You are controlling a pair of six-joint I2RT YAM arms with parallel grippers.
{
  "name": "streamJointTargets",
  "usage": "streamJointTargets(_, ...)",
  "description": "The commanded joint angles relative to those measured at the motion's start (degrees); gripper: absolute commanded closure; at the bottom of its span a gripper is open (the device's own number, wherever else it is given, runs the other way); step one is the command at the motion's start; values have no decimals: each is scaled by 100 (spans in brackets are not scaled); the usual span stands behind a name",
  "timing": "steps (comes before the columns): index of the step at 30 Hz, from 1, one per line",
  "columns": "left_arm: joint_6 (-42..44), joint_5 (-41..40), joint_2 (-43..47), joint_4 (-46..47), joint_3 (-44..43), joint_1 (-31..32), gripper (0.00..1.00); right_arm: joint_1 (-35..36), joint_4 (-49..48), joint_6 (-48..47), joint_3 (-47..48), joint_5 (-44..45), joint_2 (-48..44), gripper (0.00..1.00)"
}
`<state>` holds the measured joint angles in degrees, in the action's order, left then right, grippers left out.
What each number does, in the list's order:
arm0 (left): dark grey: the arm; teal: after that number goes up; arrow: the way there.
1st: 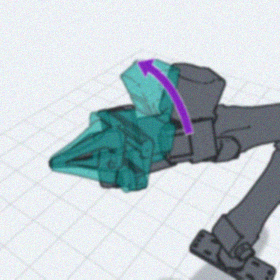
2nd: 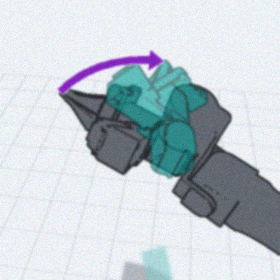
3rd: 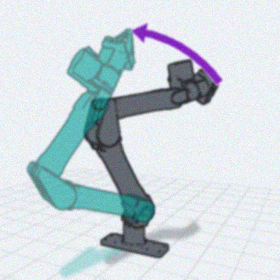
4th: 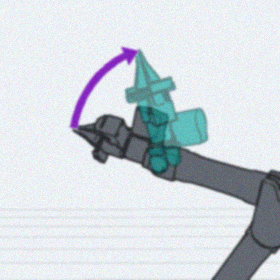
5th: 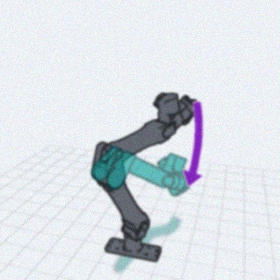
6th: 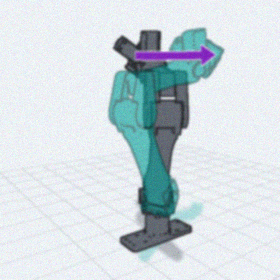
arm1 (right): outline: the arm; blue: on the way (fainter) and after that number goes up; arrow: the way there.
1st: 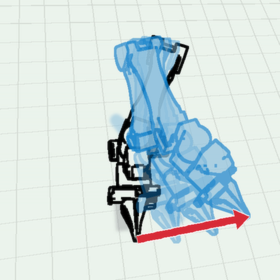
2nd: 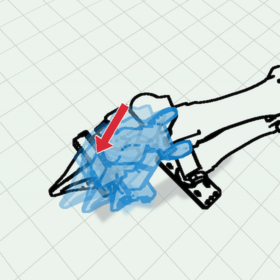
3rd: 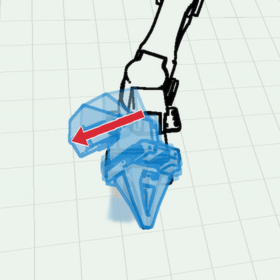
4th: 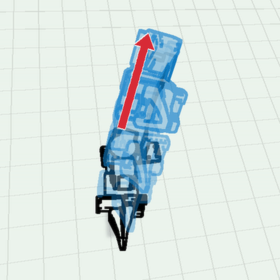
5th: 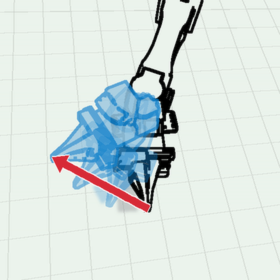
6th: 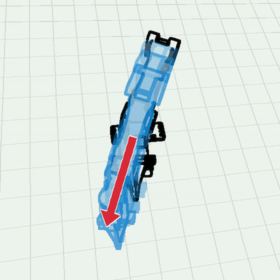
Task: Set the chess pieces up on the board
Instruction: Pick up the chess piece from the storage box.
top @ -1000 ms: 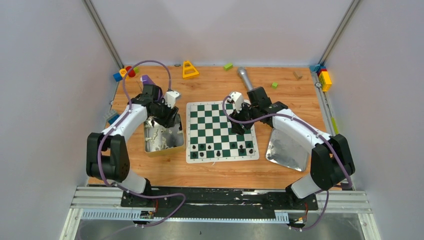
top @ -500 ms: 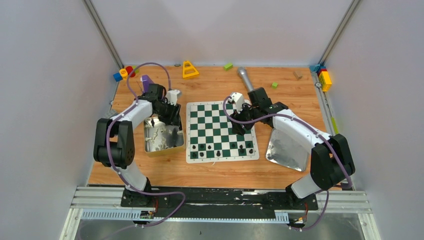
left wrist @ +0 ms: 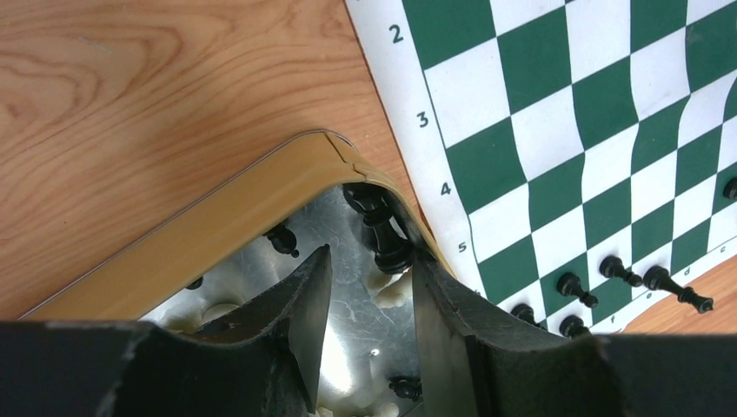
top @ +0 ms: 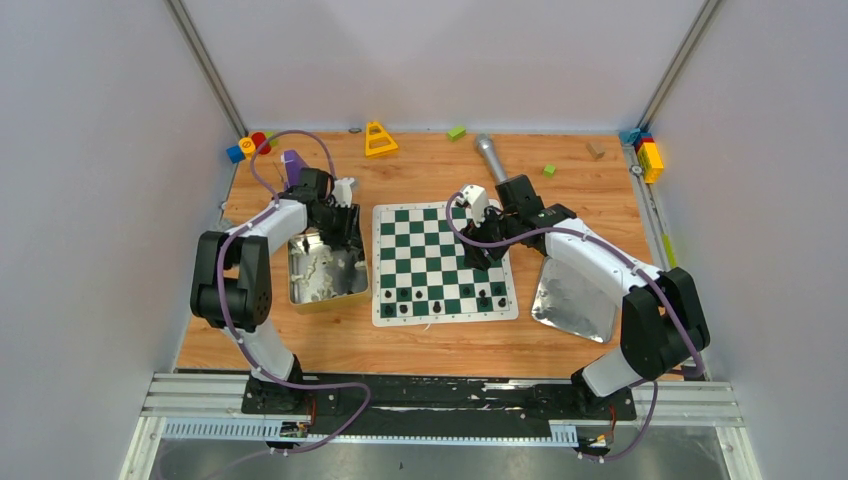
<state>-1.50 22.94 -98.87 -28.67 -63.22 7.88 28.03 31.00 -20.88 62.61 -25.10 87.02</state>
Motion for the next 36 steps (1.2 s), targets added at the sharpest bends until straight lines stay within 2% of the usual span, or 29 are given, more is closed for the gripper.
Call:
streamJointTargets(1,-325,-32,-121,289,-27,46,53,-26,-151,28,-36,-118,34,38)
streamJointTargets(18,-153,-818,-272,154,-17,293,56,-26,-108,-2,-20,-109,101,39)
streamJointTargets(36,332,-965,-159,-173,8,327,65,-19,-103,-13,-23,-118,101,39)
